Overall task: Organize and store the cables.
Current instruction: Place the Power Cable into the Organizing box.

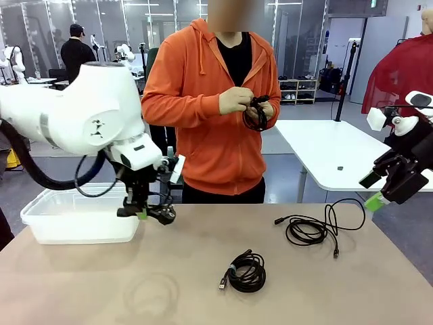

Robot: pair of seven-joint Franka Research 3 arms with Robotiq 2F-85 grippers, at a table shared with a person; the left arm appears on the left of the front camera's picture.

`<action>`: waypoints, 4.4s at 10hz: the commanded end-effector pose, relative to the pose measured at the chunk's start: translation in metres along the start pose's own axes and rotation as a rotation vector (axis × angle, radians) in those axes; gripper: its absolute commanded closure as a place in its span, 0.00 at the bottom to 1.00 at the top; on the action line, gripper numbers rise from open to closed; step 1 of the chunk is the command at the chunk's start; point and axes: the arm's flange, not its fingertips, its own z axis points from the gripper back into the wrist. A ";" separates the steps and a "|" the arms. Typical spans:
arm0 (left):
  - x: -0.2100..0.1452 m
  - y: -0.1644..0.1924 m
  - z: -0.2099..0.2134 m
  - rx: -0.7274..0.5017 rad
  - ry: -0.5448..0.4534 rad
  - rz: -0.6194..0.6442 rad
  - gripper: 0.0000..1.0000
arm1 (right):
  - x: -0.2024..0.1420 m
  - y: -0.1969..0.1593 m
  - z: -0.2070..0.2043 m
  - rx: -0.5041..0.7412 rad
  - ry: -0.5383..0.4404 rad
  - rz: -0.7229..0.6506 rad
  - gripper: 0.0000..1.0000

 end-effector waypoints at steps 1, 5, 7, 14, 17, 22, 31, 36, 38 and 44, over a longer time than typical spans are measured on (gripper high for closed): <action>-0.039 0.003 0.013 0.018 0.011 0.140 1.00 | 0.004 -0.002 0.000 -0.007 -0.002 -0.003 0.00; -0.145 0.031 0.018 0.023 0.007 0.332 1.00 | 0.004 -0.002 0.000 -0.007 -0.002 -0.003 0.00; -0.186 0.032 0.023 0.018 0.049 0.306 1.00 | 0.004 -0.002 0.000 -0.007 -0.002 -0.003 0.00; -0.208 0.040 0.020 0.011 0.037 0.347 1.00 | 0.004 -0.002 0.000 -0.007 -0.002 -0.003 0.00; -0.210 0.038 0.017 0.002 0.026 0.330 0.81 | 0.004 -0.002 0.000 -0.007 -0.002 -0.003 0.00; -0.264 0.081 0.009 -0.022 -0.009 0.147 0.81 | 0.004 -0.002 0.000 -0.007 -0.002 -0.003 0.00; -0.280 0.144 -0.079 -0.085 0.034 0.150 0.81 | 0.004 -0.002 0.000 -0.007 -0.002 -0.003 0.00; -0.278 0.153 -0.112 -0.124 0.048 0.148 0.81 | 0.004 -0.002 0.000 -0.007 -0.002 -0.003 0.00; -0.283 0.149 -0.110 -0.135 0.044 0.157 0.81 | 0.004 -0.002 0.000 -0.007 -0.002 -0.003 0.00; -0.282 0.142 -0.106 -0.145 0.068 0.144 0.55 | 0.004 -0.002 0.000 -0.007 -0.002 -0.003 0.00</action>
